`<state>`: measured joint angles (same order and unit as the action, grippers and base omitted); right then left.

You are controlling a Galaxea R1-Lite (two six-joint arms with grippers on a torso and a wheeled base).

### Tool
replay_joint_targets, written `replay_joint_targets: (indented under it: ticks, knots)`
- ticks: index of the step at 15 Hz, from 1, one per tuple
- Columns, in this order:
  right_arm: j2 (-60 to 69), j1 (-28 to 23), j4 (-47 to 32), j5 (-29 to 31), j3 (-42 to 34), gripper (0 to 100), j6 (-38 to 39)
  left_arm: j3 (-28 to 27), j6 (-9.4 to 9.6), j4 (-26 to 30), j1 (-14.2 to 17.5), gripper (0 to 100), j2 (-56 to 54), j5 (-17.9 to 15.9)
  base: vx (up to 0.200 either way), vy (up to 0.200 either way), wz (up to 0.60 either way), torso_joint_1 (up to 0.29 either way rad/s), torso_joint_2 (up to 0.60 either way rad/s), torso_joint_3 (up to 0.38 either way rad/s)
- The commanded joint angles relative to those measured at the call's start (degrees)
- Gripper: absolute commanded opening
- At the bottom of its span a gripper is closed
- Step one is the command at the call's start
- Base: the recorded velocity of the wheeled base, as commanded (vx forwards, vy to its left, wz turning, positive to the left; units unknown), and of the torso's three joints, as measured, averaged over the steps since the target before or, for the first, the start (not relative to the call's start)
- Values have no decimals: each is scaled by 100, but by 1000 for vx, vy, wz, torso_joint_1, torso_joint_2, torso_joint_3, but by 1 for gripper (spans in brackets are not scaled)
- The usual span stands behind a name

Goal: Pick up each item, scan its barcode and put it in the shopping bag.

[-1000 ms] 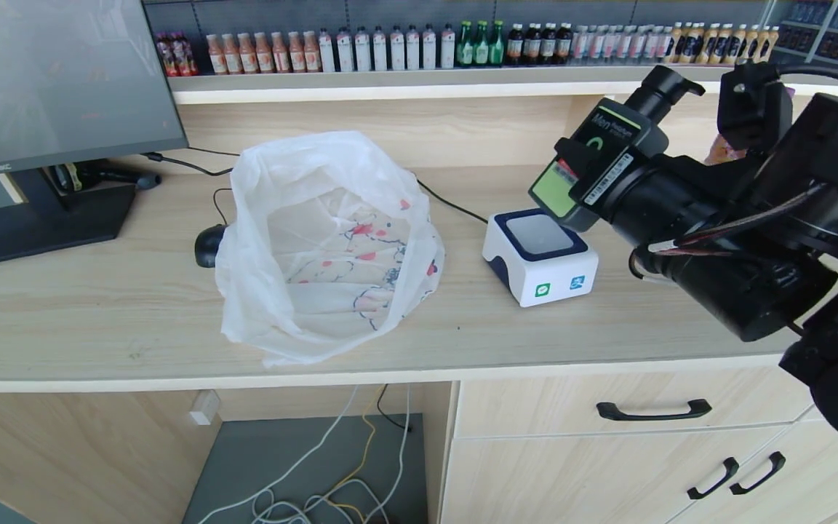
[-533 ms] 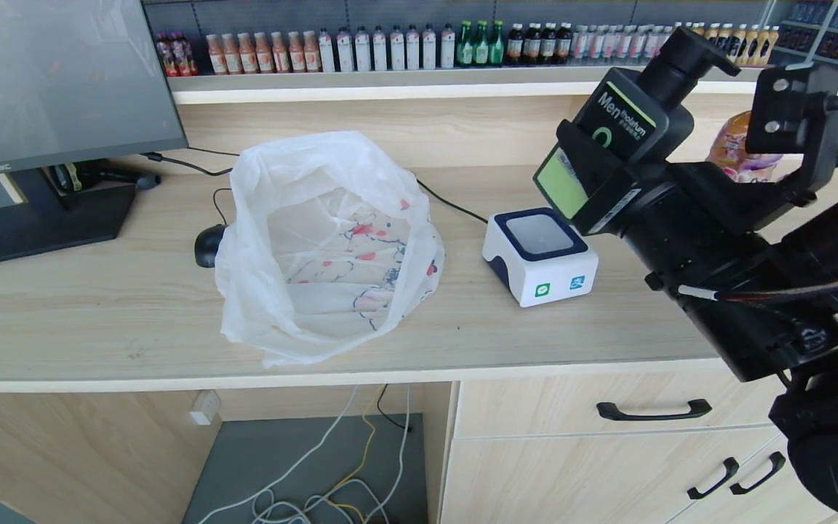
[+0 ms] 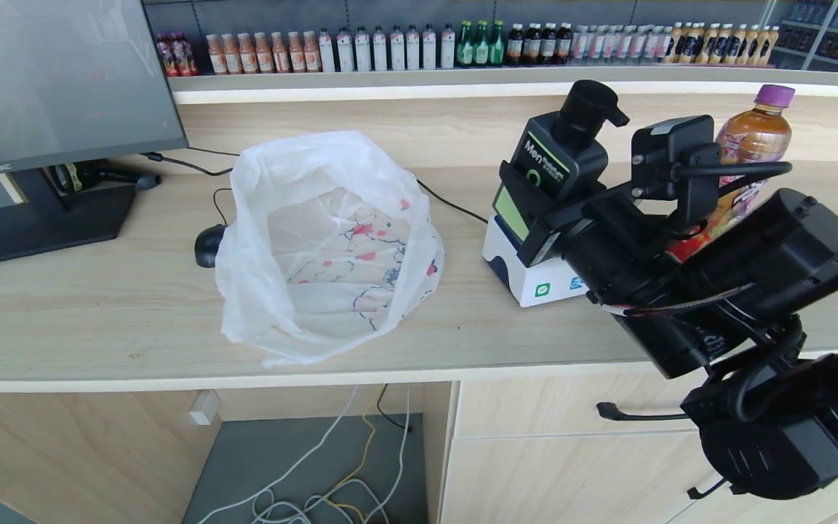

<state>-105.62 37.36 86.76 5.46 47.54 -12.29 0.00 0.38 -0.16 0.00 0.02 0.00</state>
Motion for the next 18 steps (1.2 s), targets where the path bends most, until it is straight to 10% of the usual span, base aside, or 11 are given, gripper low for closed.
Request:
replay_joint_targets:
  ticks: [1, 18]
  knots:
    - [-337, 52, 8, 8, 159, 0, 130, 0, -3, -2, 0, 100, -2, 0, 0, 0, 0, 0, 0, 0]
    - [-187, -194, 210, 43, -79, 0, 464, 0, -29, -2, 0, 100, -2, 0, 0, 188, 0, 2, 3, 1]
